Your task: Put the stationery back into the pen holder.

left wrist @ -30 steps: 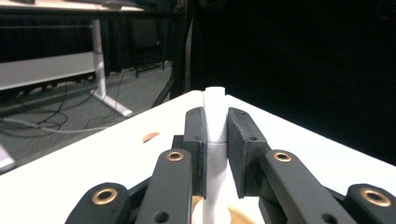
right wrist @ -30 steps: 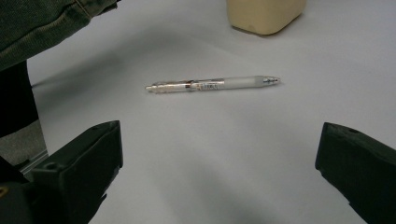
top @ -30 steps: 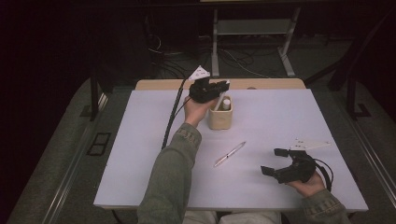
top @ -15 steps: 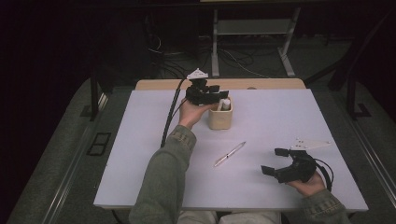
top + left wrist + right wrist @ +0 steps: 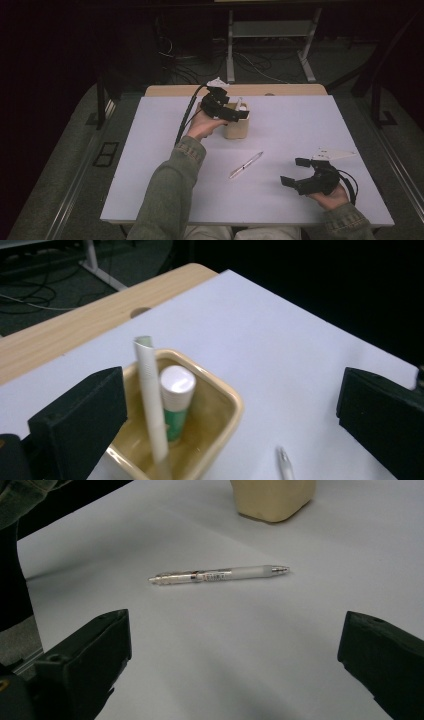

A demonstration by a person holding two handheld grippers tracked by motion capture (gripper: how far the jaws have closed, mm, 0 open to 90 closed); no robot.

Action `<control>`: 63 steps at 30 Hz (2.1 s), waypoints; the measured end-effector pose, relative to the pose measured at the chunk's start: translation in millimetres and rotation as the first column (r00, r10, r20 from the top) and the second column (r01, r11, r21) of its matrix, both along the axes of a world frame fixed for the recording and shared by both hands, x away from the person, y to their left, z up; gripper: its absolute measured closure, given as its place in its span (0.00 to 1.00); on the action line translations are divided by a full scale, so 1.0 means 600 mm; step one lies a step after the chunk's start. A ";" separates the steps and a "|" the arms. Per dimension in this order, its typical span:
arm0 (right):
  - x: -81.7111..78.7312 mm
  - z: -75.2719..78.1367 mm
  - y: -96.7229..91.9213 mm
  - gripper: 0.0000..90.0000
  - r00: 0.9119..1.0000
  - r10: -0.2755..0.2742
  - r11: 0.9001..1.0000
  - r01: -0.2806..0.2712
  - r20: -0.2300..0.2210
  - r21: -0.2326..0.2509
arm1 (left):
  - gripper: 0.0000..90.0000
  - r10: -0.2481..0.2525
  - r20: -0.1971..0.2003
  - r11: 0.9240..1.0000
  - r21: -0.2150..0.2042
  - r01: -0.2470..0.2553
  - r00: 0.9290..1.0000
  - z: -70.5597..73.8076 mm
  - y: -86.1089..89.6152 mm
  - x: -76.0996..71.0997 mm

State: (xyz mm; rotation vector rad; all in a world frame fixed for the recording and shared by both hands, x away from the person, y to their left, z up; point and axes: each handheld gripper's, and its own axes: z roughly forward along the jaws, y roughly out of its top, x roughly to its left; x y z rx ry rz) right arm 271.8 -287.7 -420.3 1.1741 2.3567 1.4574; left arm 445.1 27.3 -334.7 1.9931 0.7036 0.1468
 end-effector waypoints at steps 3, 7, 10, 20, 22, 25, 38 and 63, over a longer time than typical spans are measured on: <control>0.000 0.000 0.000 0.00 1.000 -0.003 1.000 0.003 -0.003 0.001 | 0.00 -0.015 -0.001 1.000 0.007 0.015 1.000 0.004 -0.002 -0.009; 0.000 0.000 0.000 0.00 1.000 -0.003 1.000 0.003 -0.003 0.000 | 0.00 -0.036 0.009 0.999 0.015 0.036 0.999 0.011 -0.003 -0.020; 0.000 0.000 -0.001 0.00 1.000 -0.003 1.000 0.003 -0.002 0.000 | 0.00 -0.044 0.007 0.999 0.017 0.044 0.999 0.014 -0.003 -0.027; 0.001 0.000 -0.003 0.00 1.000 -0.006 1.000 0.006 -0.003 0.002 | 0.00 -0.083 0.000 0.996 0.028 0.083 0.997 0.010 -0.005 -0.049; 0.001 0.000 -0.003 0.00 1.000 -0.008 1.000 0.008 -0.005 0.002 | 0.00 -0.091 -0.005 0.995 0.029 0.091 0.996 0.008 -0.007 -0.054; 0.001 -0.001 -0.003 0.00 1.000 -0.008 1.000 0.008 -0.003 0.001 | 0.00 -0.106 -0.005 0.994 0.037 0.106 0.994 0.005 -0.011 -0.060; 0.002 -0.001 -0.004 0.00 1.000 -0.008 1.000 0.008 -0.004 0.000 | 0.00 -0.149 -0.032 0.986 0.071 0.151 0.988 -0.022 -0.024 -0.075; 0.001 -0.001 -0.002 0.00 1.000 -0.007 1.000 0.007 -0.005 -0.005 | 0.00 -0.198 -0.135 0.954 0.199 0.222 0.971 -0.086 -0.069 -0.090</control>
